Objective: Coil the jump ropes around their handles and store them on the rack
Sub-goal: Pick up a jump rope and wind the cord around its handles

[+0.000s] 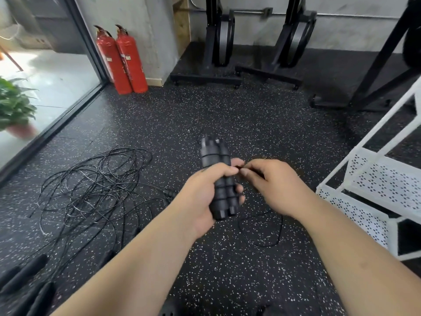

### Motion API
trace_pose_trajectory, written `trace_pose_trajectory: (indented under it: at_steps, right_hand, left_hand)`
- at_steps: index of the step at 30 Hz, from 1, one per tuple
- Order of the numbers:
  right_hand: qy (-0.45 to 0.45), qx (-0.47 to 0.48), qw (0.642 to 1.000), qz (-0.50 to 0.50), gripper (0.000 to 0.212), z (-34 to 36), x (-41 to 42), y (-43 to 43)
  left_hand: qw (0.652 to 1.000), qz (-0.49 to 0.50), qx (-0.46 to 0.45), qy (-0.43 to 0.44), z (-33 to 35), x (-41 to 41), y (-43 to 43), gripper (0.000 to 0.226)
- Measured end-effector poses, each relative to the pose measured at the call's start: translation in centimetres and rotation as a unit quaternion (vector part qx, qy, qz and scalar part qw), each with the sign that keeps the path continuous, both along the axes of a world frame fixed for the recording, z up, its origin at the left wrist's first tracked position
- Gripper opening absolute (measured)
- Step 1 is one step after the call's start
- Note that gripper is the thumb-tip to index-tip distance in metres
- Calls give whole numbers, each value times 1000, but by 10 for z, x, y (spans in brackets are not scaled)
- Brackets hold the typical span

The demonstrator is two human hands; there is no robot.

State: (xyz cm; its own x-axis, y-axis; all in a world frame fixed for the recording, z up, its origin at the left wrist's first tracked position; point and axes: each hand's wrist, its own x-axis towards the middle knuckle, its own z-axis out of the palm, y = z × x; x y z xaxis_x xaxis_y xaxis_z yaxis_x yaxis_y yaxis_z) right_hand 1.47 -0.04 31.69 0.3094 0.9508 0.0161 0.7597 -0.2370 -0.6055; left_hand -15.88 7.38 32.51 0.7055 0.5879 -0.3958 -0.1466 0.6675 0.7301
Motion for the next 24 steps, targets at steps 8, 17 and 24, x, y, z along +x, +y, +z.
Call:
trace_pose_trajectory:
  at_steps: [8,17,24]
  right_hand:
    - [51,-8,999,-7,29,7,3,-4]
    - [13,-23,1000,6,27,1,-2,1]
    - [84,-22,996,4,30,10,3,-6]
  left_hand:
    - [994,106,-31,-16,8,-15,29,42]
    - [999,22,-16,-21,2,-1,1,35]
    - [990,120,-55,-42,9,-18,31,46]
